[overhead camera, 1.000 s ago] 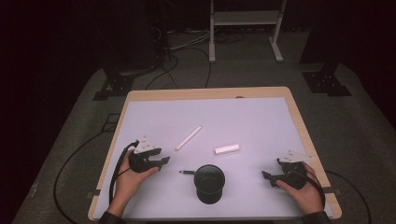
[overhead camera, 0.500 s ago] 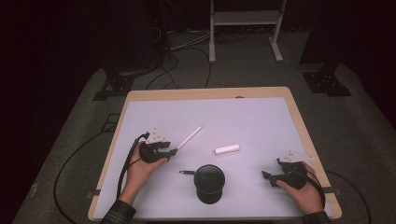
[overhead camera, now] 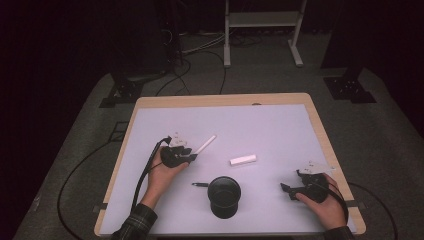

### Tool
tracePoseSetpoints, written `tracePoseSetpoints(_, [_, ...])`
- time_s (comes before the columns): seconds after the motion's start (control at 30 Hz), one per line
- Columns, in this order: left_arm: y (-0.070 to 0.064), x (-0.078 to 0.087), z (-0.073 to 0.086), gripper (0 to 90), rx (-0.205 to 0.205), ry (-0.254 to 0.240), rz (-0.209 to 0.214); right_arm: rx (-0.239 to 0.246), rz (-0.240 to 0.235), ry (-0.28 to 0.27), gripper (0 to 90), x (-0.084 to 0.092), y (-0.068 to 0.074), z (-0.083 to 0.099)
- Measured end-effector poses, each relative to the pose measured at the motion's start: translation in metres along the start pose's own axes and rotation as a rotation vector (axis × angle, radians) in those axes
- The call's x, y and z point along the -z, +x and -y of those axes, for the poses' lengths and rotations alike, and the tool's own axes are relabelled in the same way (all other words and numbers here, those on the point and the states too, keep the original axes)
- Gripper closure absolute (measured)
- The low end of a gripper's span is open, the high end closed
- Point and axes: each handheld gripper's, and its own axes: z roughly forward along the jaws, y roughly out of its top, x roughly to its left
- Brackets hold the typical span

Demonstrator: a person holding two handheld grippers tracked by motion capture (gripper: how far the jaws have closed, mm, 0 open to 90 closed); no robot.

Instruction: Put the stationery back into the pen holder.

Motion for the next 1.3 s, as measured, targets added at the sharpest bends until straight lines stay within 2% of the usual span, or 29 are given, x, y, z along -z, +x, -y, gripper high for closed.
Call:
tracePoseSetpoints(0.13, [0.002,-0.005,0.002,67.3,0.011,0.016,-0.001,0.000,0.000,0.000,16.1,0.000,0.000,0.000])
tracePoseSetpoints(0.23, [0.002,-0.006,0.003,70.0,0.004,0.027,-0.002,0.000,0.000,0.000,16.1,0.000,0.000,0.000])
tracePoseSetpoints(0.27, [0.003,-0.007,0.004,71.8,-0.004,0.041,0.000,0.000,0.000,0.000,16.1,0.000,0.000,0.000])
tracePoseSetpoints(0.33, [0.004,-0.008,0.004,77.0,0.007,0.045,0.006,0.000,0.000,0.000,16.1,0.000,0.000,0.000])
tracePoseSetpoints(0.5, [0.003,-0.006,0.004,78.3,0.004,0.050,0.002,0.000,0.000,0.000,16.1,0.000,0.000,0.000])
tracePoseSetpoints(0.73, [0.004,0.004,0.006,78.4,0.001,0.057,0.004,0.000,0.000,0.000,16.1,0.000,0.000,0.000])
tracePoseSetpoints(1.0, [0.000,0.023,0.018,78.3,0.011,0.071,0.014,-0.001,0.000,0.000,16.1,0.000,0.000,0.000])
tracePoseSetpoints(1.17, [-0.003,0.029,0.027,78.3,0.019,0.090,0.015,0.000,0.000,-0.001,16.1,0.000,0.000,0.000])
tracePoseSetpoints(1.3, [-0.003,0.030,0.028,77.5,0.020,0.103,0.021,0.001,0.000,-0.001,16.1,0.000,0.000,0.000])
